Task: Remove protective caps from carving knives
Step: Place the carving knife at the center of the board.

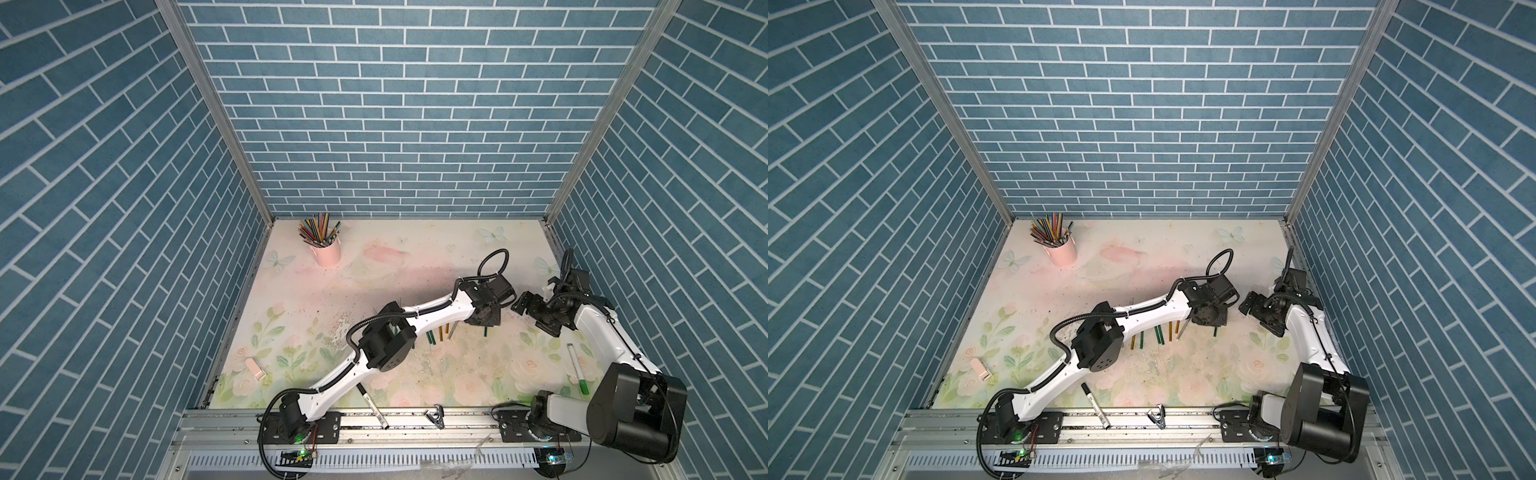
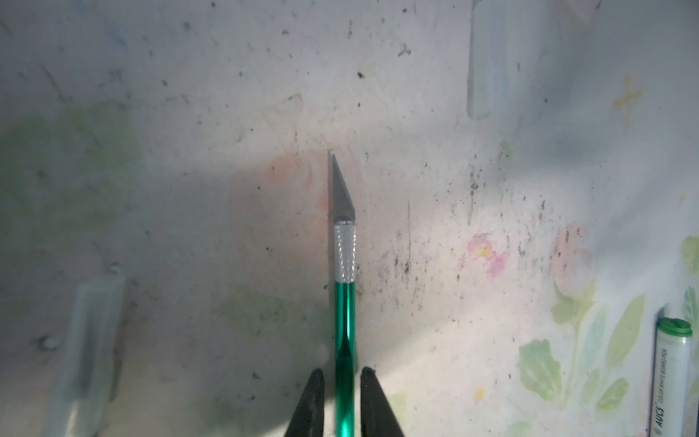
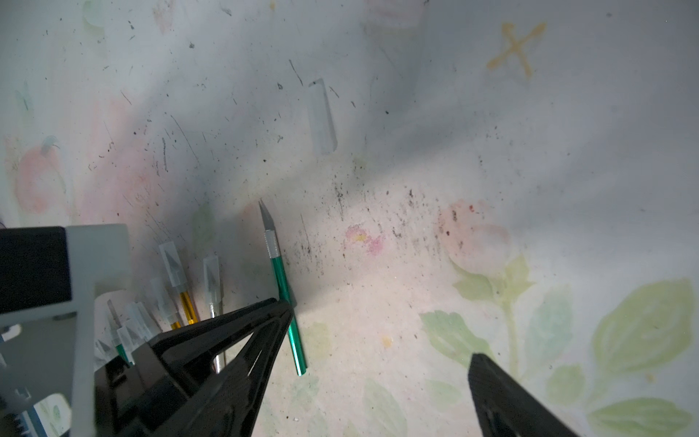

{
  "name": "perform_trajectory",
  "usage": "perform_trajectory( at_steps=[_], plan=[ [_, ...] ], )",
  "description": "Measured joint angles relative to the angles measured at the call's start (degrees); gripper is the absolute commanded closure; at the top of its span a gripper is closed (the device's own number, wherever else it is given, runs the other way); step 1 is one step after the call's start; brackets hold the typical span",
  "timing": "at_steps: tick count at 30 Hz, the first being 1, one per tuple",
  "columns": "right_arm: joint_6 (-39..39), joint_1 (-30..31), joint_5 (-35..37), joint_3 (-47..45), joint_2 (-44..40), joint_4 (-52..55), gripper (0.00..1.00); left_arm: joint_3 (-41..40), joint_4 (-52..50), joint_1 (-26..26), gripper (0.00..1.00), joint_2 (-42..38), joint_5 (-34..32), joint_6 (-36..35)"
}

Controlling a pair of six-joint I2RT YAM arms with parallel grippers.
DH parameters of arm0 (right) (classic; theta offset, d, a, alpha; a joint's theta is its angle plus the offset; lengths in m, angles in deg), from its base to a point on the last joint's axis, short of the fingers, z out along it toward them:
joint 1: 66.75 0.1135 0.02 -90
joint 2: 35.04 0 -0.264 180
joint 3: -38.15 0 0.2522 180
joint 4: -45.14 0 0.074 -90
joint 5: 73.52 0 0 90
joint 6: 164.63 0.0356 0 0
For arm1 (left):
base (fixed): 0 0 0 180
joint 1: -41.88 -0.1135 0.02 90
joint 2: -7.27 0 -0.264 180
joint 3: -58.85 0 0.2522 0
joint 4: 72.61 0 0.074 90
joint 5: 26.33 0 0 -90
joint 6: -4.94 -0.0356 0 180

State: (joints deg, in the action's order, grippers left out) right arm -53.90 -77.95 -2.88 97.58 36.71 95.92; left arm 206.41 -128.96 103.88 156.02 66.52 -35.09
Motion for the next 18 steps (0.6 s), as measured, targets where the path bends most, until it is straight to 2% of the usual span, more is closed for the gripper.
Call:
perform_trajectory(
  at_steps=[6, 11, 14, 18],
  plan=[
    [0.0, 0.0, 0.0, 0.0, 0.3, -0.1, 0.08, 0.0, 0.6, -0.1, 0.68, 0.0, 0.0, -0.7],
    [0.0, 0.0, 0.1, 0.2, 0.3, 0.2, 0.08, -0.9, 1.0, -0.1, 0.55, -1.2, -0.1, -2.1],
    [0.0, 0.0, 0.4, 0.6, 0.2, 0.4, 0.08, -1.5, 0.9, -0.2, 0.44, -2.6, -0.3, -3.4],
    [0.0, 0.0, 0.5, 1.8, -0.3, 0.9, 0.05, -2.9, 1.1, -0.2, 0.24, -5.7, -0.7, -5.2]
  ],
)
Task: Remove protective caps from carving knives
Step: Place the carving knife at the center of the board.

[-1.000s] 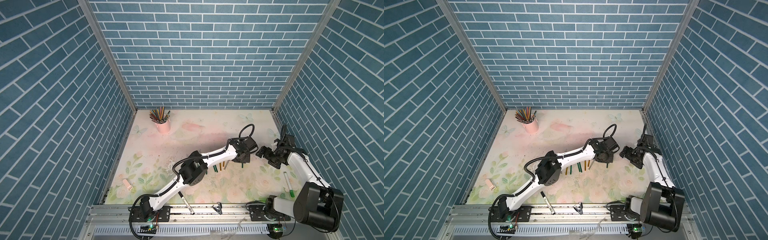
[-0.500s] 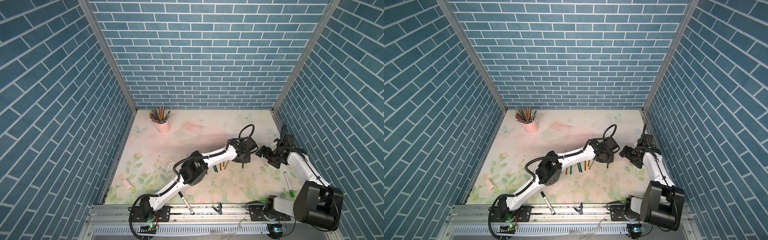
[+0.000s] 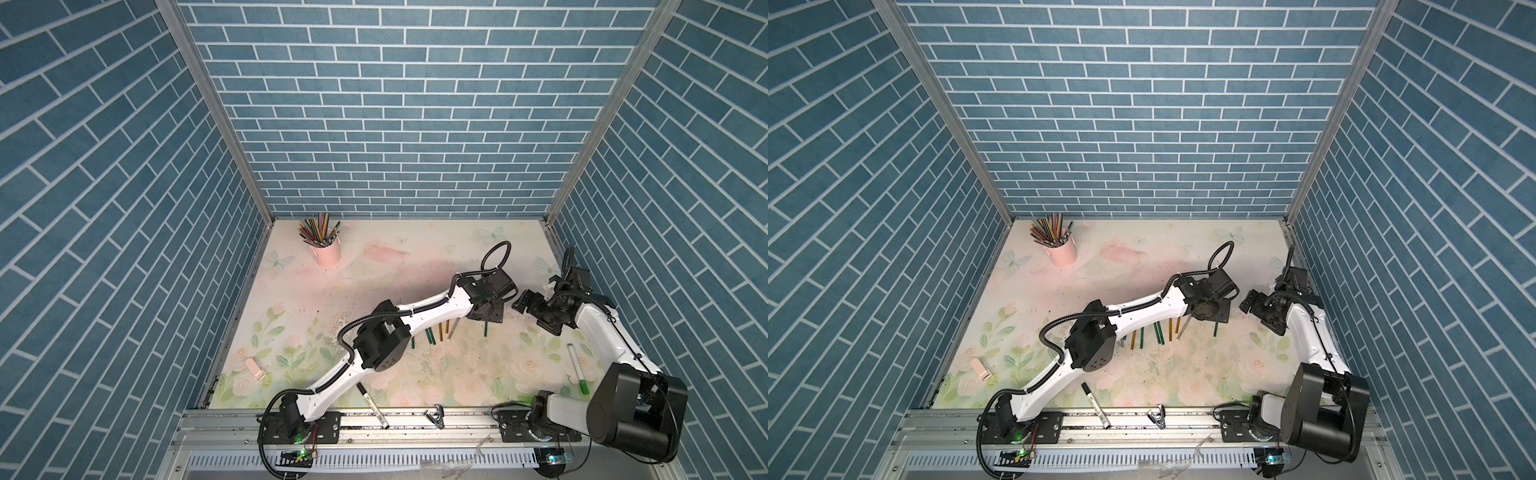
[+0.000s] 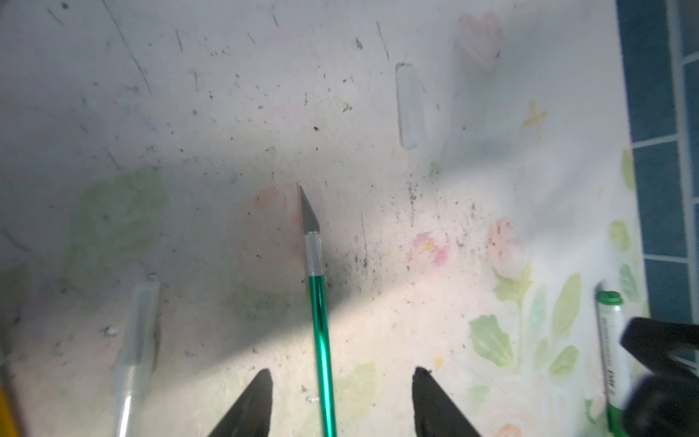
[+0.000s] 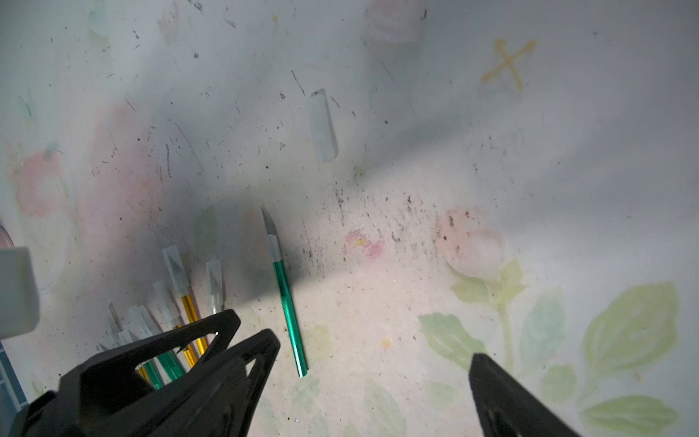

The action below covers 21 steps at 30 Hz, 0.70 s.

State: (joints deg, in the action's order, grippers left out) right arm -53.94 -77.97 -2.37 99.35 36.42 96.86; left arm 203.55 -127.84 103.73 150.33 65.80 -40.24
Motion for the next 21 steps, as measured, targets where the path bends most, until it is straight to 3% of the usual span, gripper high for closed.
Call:
perform_trajectory(
  at_steps=[5, 16, 21],
  plan=[
    [0.0, 0.0, 0.0, 2.3, -0.7, 0.5, 0.06, -2.8, -0.1, 0.0, 0.01, -4.0, -1.3, -2.6],
    [0.0, 0.1, -0.5, 5.1, -0.1, 0.0, 0.12, -17.6, -0.9, -1.3, 0.01, -14.1, -5.7, -11.1],
    [0.3, 1.6, -1.2, 5.5, 1.9, -1.9, 0.13, -20.7, -1.9, -1.8, 0.07, -16.5, -6.9, -16.9]
  ],
)
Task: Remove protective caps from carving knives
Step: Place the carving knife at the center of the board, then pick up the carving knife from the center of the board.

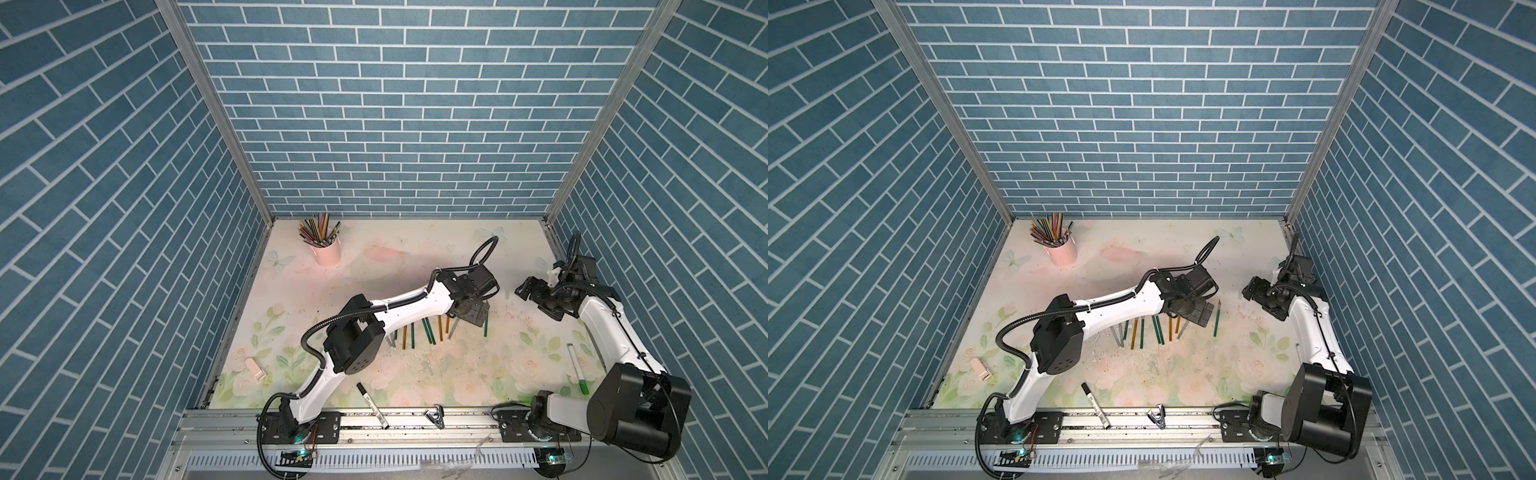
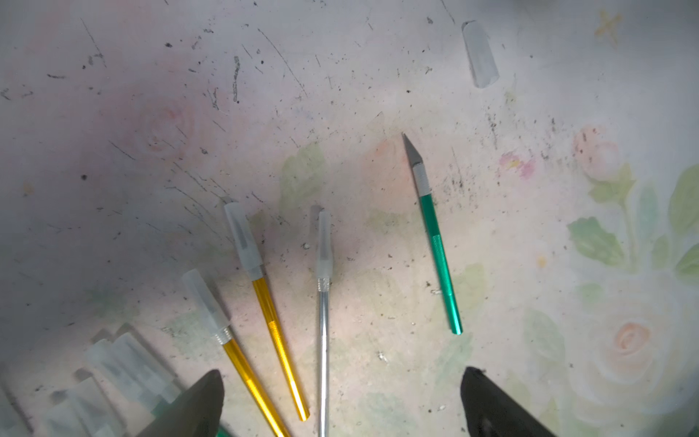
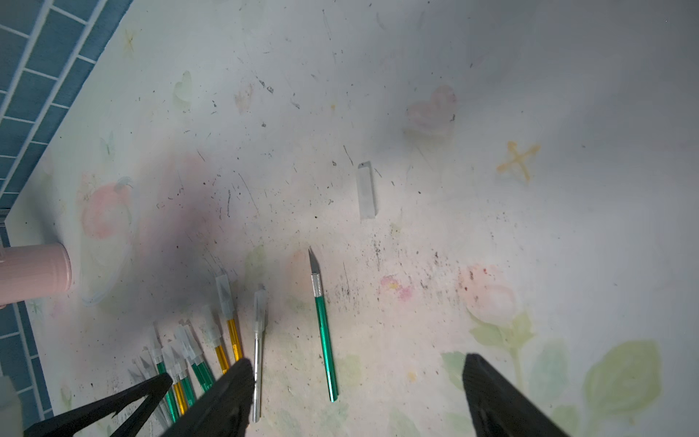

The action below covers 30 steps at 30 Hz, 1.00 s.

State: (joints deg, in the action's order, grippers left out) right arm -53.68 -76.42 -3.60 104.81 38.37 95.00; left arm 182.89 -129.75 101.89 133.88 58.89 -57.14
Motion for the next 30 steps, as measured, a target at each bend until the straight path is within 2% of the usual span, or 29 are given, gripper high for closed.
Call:
perform_trajectory(
  at_steps=[5, 8, 11, 19, 30],
  plan=[
    [1.3, 1.6, -1.3, 0.0, 2.1, -2.3, 0.16, 0.1, -2.6, 0.0, 0.21, 0.1, -0.4, -4.8],
    [1.9, 1.9, -2.2, 0.0, 3.1, -3.5, 0.16, 1.5, -4.3, 0.0, 0.34, 1.4, -0.3, -6.4],
    [2.2, 1.9, -3.0, 0.0, 3.9, -4.2, 0.16, 3.3, -5.4, 0.0, 0.43, 3.6, -0.3, -7.1],
    [2.4, 1.9, -4.3, 0.0, 4.2, -4.7, 0.17, 6.5, -7.8, 0.0, 0.45, 7.8, -0.1, -7.6],
    [2.4, 1.9, -5.5, 0.0, 4.2, -5.3, 0.19, 7.8, -9.3, 0.0, 0.52, 8.6, 1.1, -7.0]
  ],
)
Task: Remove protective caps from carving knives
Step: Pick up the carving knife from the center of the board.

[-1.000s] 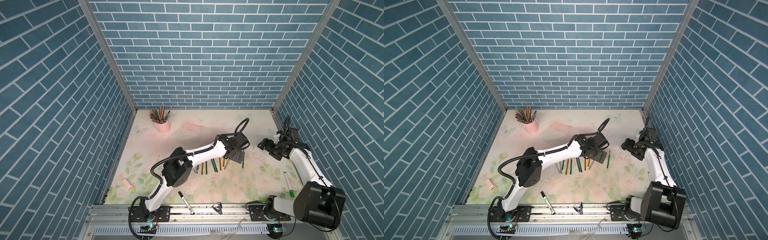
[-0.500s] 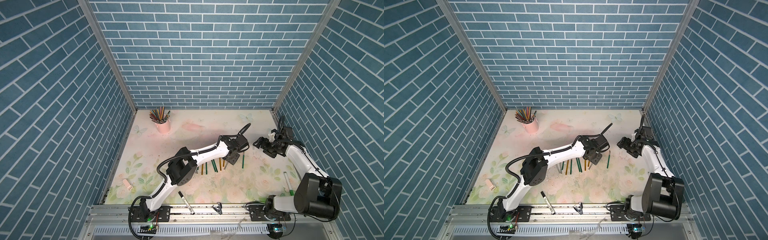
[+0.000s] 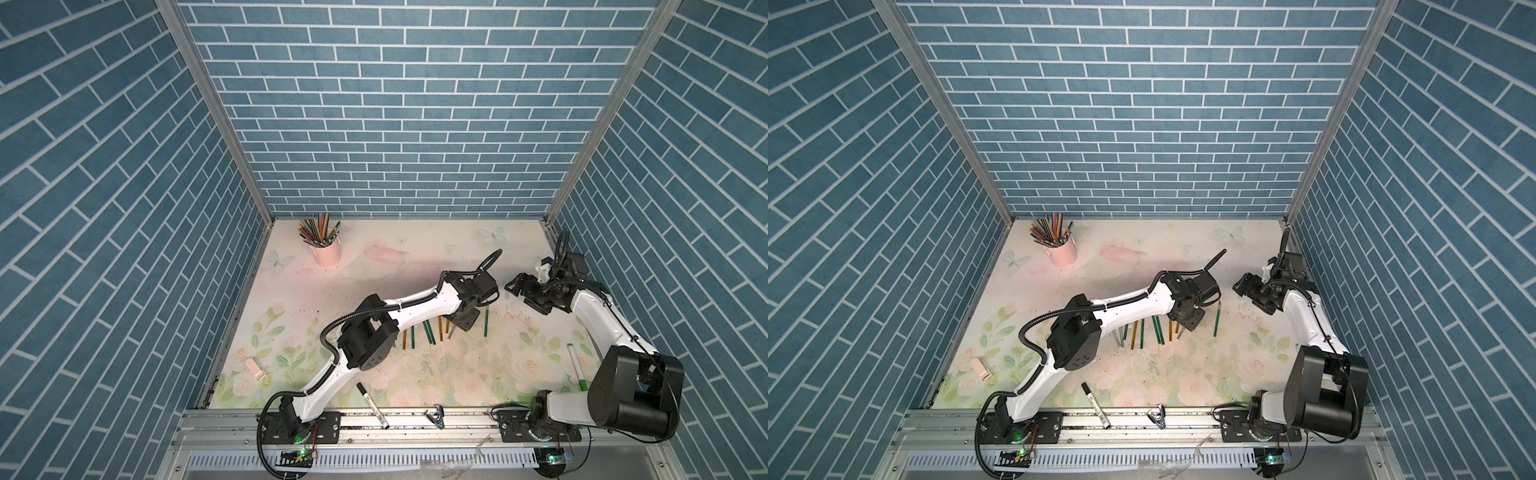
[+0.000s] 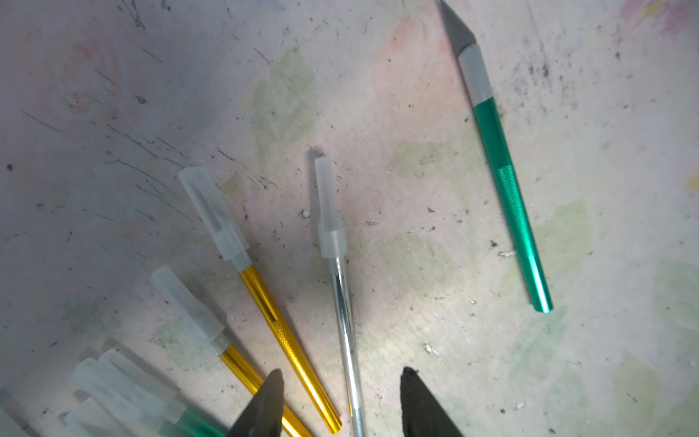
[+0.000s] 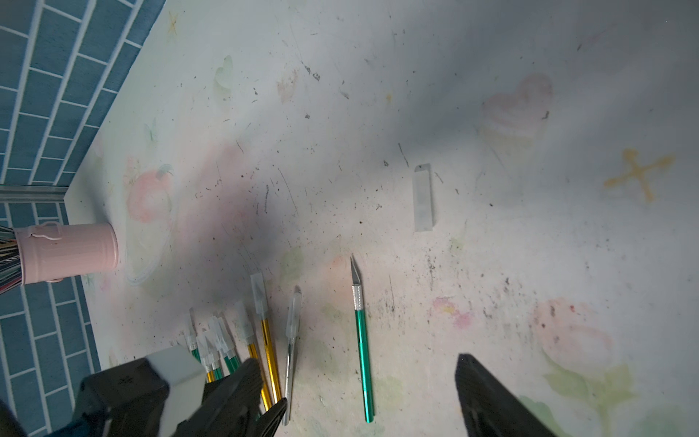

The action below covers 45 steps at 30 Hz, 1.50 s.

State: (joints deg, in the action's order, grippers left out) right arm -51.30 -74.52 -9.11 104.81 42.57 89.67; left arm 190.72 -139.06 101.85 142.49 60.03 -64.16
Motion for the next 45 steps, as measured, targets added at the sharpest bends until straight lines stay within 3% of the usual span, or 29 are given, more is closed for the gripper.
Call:
perform_trajectory(
  at_steps=[8, 37, 45],
  plan=[
    [0.0, 0.0, -0.6, 0.0, 0.0, 0.0, 0.2, 0.3, -0.2, 0.0, 0.59, 3.3, 0.7, 0.3],
    [-0.2, 0.0, -1.2, 0.0, 0.3, 0.0, 0.23, 0.2, -1.8, 0.7, 0.74, 3.3, 1.8, 2.7],
    [-0.2, -0.1, -1.3, 0.0, 0.3, 0.0, 0.23, 0.1, -1.5, 0.8, 0.85, 3.3, 2.0, 2.8]
  ],
)
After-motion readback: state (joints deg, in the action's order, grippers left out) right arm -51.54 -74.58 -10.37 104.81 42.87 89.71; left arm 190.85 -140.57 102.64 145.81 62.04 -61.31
